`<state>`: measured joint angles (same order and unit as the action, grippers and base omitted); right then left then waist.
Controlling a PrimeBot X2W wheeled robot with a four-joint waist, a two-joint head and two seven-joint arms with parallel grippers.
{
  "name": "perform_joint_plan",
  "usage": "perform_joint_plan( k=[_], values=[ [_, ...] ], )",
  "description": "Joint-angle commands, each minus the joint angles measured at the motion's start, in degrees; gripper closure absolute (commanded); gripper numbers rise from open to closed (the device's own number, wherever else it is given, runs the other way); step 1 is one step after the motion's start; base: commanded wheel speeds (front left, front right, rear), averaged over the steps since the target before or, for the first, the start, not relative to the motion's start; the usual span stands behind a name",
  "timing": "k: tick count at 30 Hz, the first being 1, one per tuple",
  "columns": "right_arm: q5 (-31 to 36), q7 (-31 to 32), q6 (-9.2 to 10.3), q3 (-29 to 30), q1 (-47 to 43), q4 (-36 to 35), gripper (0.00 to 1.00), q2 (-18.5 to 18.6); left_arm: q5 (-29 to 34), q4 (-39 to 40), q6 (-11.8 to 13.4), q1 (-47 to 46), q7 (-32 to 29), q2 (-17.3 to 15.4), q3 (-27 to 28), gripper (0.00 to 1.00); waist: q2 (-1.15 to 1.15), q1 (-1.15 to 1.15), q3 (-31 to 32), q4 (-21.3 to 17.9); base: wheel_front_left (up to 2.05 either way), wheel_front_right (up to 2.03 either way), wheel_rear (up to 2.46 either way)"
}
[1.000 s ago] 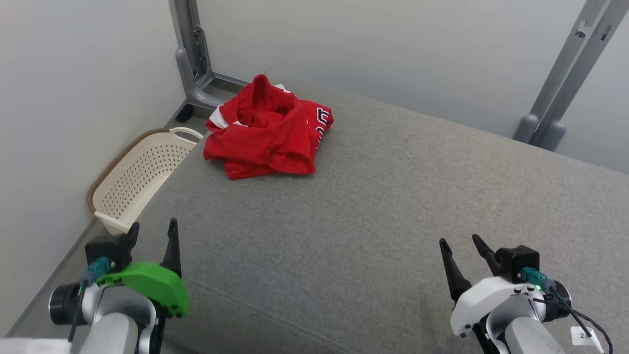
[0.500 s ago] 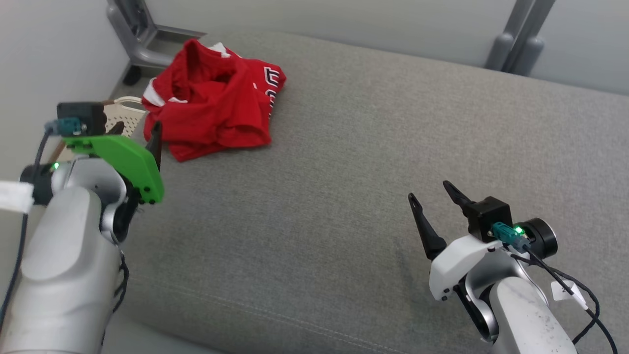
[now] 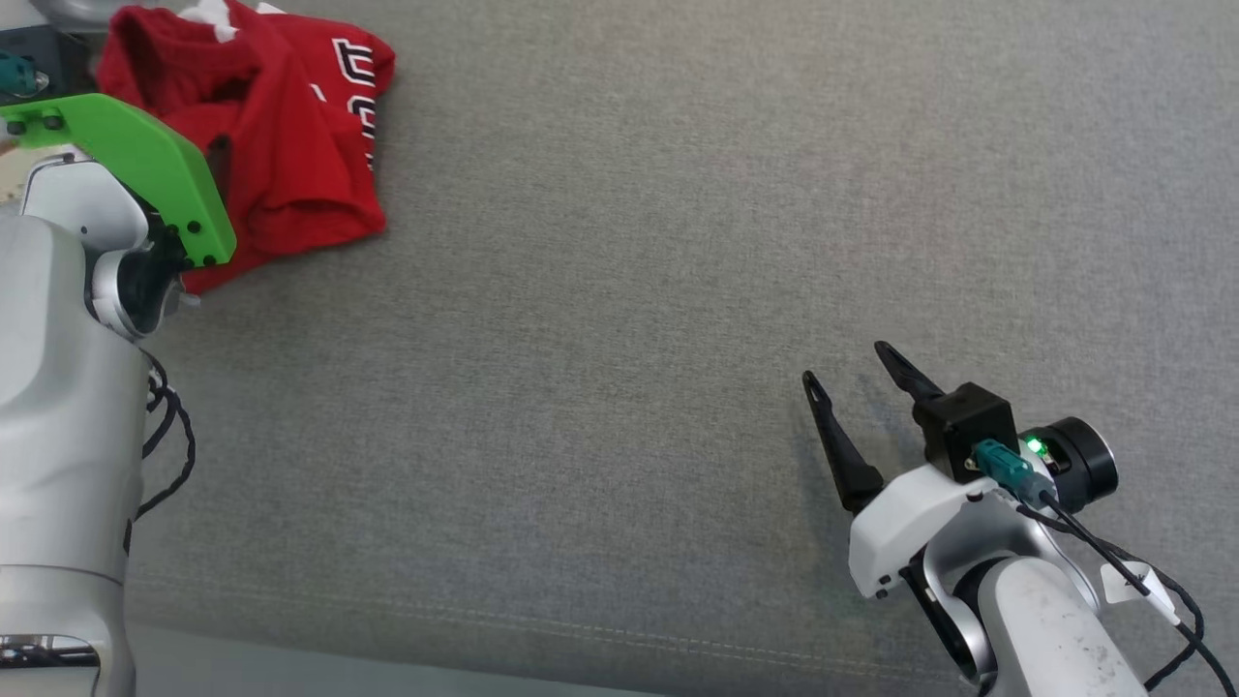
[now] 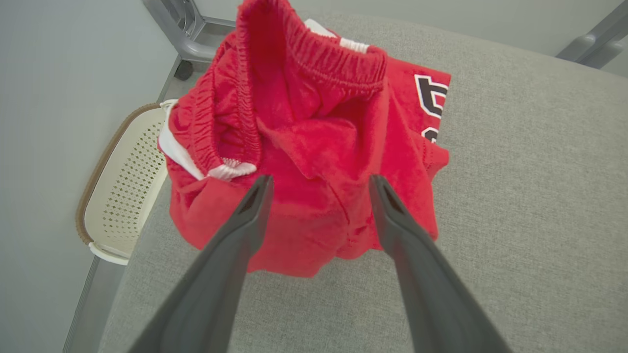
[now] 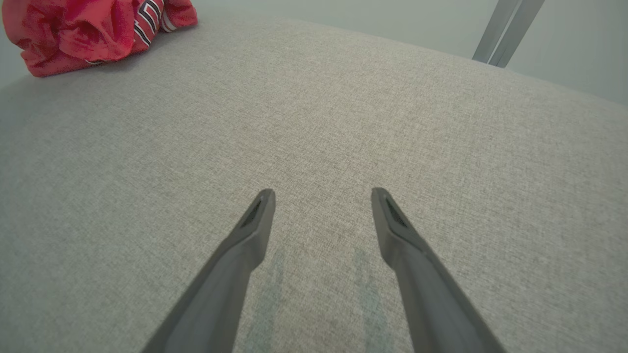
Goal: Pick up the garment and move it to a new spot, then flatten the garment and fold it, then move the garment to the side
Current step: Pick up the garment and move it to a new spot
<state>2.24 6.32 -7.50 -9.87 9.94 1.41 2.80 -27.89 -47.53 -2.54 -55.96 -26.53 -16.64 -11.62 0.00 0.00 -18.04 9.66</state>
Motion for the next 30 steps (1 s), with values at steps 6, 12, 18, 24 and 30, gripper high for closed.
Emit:
perform_joint_plan(
  k=[6,12,18,24,30],
  values=[
    [-0.6,0.6,0.02,0.3,-0.5,-2.2,0.00,0.2,1.9,-2.8,3.7,-3.2,-0.9,-1.8,-0.7,0.00,0.00,0.00,-6.2,-4.7,0.00,0.00,0.00],
    [-0.8,0.2,0.02,-0.4,0.7,-2.3,0.00,0.2,3.6,-4.8,7.9,-4.3,-0.6,-2.3,-1.3,1.00,0.00,0.00,-6.5,-4.4,0.00,0.00,0.00],
    [-1.3,-0.6,0.02,-0.5,1.1,-0.6,0.00,0.2,3.6,-4.6,8.3,-4.2,3.5,-2.1,-1.3,1.00,0.00,0.00,-4.6,-3.7,0.00,0.00,0.00],
    [-3.2,-2.1,0.02,-0.9,1.1,1.8,0.00,0.2,3.8,-2.4,6.9,-4.9,10.1,-1.6,-1.6,1.00,0.00,0.00,-0.2,-3.9,0.00,0.00,0.00],
    [-5.9,-3.8,0.02,-1.3,0.6,4.7,0.00,0.2,6.1,0.7,3.4,-6.5,16.1,-1.7,-4.8,1.00,0.00,0.00,4.7,-6.1,0.00,0.00,0.00]
  ],
)
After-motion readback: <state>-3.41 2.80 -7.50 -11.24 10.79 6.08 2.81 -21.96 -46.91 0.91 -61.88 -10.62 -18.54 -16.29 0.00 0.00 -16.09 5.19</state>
